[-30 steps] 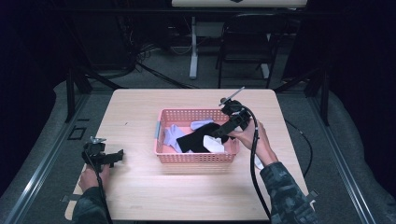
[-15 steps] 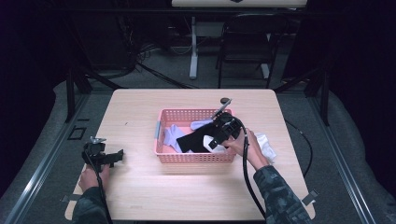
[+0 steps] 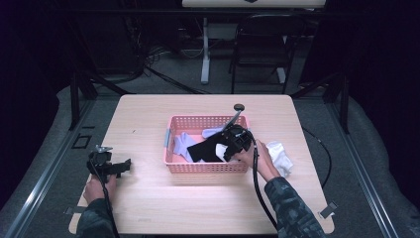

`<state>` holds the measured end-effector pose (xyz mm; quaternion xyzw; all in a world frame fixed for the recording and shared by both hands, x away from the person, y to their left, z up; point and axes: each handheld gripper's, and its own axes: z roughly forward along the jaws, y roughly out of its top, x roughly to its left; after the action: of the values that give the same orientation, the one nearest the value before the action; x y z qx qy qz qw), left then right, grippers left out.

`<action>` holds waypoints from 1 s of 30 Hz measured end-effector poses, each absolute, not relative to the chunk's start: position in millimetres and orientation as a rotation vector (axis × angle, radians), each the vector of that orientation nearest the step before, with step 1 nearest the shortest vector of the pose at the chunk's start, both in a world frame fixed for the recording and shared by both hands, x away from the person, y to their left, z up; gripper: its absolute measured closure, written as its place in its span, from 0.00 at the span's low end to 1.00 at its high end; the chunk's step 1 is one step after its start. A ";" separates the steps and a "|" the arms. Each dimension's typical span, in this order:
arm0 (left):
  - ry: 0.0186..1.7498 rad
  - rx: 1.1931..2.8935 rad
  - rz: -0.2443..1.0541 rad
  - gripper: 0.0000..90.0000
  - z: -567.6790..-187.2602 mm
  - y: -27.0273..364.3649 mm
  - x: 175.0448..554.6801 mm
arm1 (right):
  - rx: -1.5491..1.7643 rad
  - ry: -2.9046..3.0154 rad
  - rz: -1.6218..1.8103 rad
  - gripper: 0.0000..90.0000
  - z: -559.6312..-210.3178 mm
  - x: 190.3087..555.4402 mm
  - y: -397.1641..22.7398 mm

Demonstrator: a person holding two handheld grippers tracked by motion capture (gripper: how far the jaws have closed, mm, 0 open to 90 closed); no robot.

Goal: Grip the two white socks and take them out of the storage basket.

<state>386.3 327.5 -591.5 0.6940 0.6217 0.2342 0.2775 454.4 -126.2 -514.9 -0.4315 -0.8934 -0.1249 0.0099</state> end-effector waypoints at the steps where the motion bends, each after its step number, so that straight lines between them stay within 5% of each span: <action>1: 1.669 1.863 0.628 0.00 -591.5 327.5 386.3 | -1.349 -2.780 -0.398 0.58 -515.8 454.2 -126.5; 8: 1.669 1.863 0.628 0.00 -591.5 327.5 386.3 | -1.329 -2.806 -0.385 0.90 -513.0 452.2 -124.2; 30: 1.669 1.863 0.628 0.00 -591.4 327.5 386.4 | -1.284 -2.868 -0.735 0.92 -429.2 434.2 -130.9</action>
<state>386.4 327.5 -591.4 0.6941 0.6217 0.2338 0.2775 434.2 -130.9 -429.2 -0.3976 -0.8879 -0.2275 -0.0425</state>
